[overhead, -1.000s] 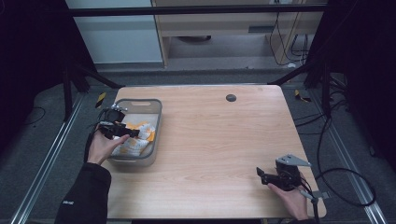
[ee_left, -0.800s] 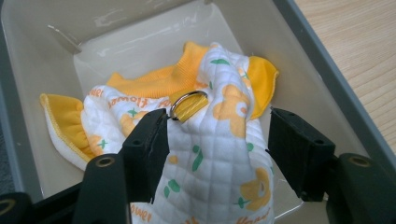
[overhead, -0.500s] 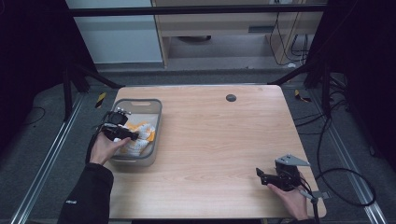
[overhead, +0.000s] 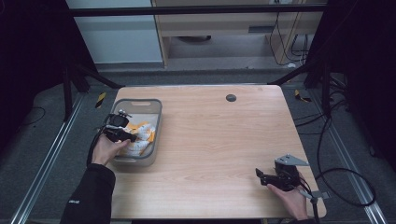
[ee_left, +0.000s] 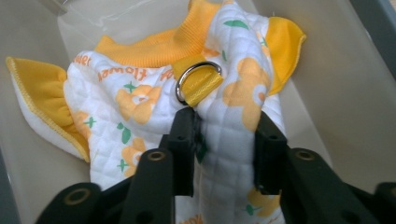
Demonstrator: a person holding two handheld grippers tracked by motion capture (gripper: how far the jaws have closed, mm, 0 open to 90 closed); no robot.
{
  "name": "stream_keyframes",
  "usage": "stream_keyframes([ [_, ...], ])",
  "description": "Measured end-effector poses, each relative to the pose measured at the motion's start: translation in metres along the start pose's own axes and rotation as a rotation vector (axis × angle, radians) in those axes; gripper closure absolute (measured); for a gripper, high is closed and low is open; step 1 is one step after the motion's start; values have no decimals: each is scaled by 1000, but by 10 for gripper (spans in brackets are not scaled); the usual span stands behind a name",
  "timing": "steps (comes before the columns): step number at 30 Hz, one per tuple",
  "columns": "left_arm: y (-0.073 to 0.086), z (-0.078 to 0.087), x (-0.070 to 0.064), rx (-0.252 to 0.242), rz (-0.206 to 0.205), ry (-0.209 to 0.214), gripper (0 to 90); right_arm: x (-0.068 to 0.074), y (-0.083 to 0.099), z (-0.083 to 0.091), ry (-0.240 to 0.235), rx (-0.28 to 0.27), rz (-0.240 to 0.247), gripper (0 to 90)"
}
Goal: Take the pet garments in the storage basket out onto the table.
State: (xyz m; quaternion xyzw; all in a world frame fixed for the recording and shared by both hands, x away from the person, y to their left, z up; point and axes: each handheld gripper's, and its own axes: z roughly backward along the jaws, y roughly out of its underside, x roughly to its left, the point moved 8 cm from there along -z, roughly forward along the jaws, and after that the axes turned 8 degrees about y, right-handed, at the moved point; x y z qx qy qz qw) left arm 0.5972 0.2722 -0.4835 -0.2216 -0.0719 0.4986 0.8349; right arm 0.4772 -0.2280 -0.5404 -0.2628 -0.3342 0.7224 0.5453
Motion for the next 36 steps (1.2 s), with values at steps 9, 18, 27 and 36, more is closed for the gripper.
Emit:
stream_keyframes([
  [9,2,-1,1,25,-18,-15,799,0,0,-1,2,0,8,153],
  [18,3,3,2,21,-11,-1,810,0,0,-1,4,1,9,153],
  [27,-5,27,2,-19,-10,-16,813,0,0,-1,4,-1,9,153],
  [36,-9,46,2,-67,-7,-14,814,0,0,0,4,-2,11,153],
])
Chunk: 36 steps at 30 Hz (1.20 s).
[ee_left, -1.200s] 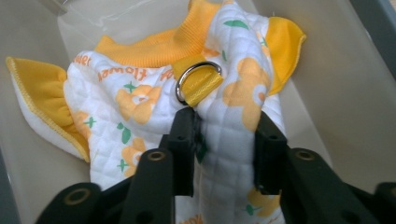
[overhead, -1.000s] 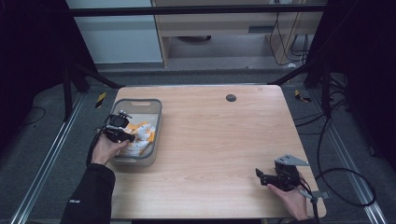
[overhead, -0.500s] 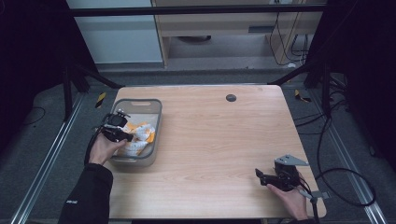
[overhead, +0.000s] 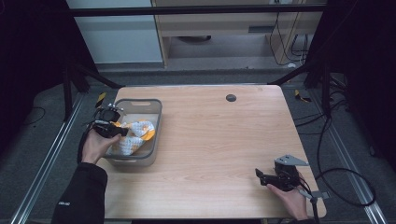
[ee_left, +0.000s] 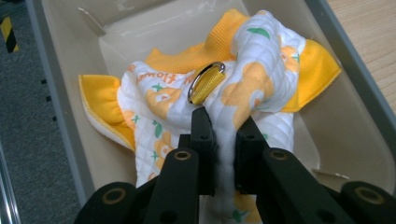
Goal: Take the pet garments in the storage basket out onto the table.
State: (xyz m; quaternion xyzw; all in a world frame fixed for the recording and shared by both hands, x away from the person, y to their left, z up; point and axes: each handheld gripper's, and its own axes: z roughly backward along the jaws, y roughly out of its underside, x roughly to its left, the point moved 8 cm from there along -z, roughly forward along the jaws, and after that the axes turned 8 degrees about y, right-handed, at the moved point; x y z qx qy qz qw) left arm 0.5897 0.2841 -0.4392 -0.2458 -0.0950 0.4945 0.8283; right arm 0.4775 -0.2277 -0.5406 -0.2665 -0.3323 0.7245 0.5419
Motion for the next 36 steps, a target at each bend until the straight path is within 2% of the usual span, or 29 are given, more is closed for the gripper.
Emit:
stream_keyframes([
  [11,-9,22,-3,-52,-13,-3,815,-1,0,0,3,-2,-1,151],
  [17,-16,41,-5,-88,-24,-16,816,0,-1,0,2,-4,-2,151],
  [31,-22,63,-17,-117,-70,-17,816,0,-1,1,4,-10,1,150],
  [36,-22,69,-25,-122,-95,-3,816,0,-2,2,5,-15,-7,150],
])
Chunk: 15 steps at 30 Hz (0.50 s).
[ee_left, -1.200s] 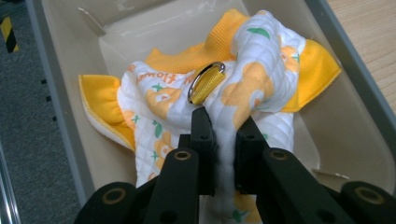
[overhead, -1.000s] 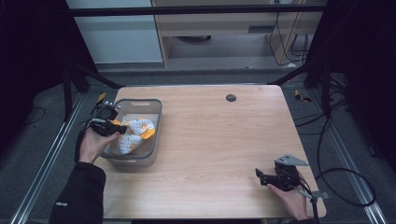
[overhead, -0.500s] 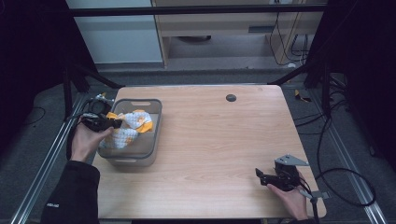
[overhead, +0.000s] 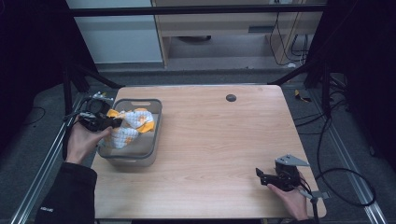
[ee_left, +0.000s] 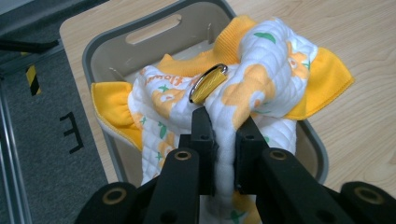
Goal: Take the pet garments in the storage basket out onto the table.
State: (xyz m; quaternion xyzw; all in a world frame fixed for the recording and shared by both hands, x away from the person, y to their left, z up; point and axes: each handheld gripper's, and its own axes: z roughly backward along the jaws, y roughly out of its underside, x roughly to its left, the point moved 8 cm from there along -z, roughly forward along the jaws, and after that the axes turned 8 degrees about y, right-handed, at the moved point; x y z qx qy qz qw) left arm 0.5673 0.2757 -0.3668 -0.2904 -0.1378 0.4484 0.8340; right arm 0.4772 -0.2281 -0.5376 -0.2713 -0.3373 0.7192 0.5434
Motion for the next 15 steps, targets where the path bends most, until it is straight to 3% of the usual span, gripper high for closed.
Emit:
stream_keyframes([
  [15,-10,10,-20,-21,-53,37,816,-1,-3,3,10,-21,-3,169],
])
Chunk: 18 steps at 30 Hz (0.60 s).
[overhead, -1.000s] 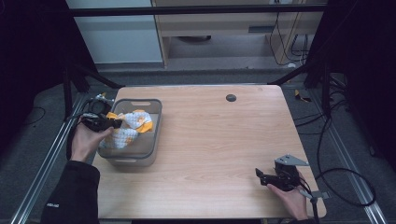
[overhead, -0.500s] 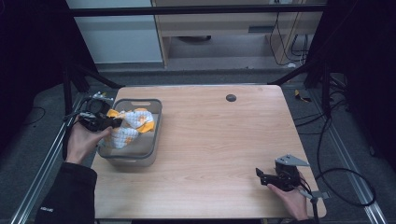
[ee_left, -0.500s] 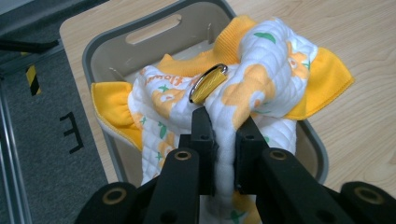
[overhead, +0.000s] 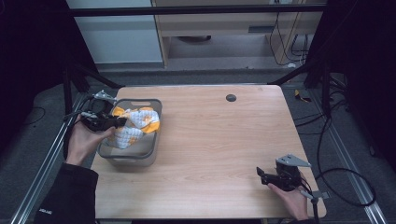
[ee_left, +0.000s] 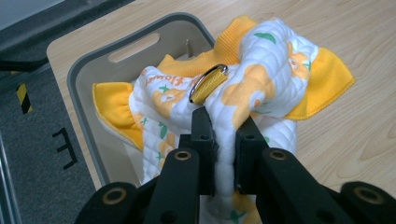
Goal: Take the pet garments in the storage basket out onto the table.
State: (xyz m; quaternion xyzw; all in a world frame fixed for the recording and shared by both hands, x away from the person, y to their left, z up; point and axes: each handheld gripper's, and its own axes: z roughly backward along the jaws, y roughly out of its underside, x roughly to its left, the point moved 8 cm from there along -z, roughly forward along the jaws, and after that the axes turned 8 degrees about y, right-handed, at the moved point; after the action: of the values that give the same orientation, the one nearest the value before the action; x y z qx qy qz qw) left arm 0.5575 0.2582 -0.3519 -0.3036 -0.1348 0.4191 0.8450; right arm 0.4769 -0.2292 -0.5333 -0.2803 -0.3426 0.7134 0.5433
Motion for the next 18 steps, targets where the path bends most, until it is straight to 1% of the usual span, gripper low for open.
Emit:
stream_keyframes([
  [5,-4,4,-7,-11,-14,10,816,0,0,0,2,-4,2,176],
  [9,-8,5,-13,-12,-36,18,816,0,0,0,2,-4,2,177],
  [11,-9,5,-17,-10,-51,17,817,0,0,0,1,-4,1,176],
  [12,-10,4,-21,-9,-61,23,817,-1,0,0,5,-7,9,175],
  [18,-13,3,-28,-8,-79,40,817,0,0,0,2,-4,0,173],
])
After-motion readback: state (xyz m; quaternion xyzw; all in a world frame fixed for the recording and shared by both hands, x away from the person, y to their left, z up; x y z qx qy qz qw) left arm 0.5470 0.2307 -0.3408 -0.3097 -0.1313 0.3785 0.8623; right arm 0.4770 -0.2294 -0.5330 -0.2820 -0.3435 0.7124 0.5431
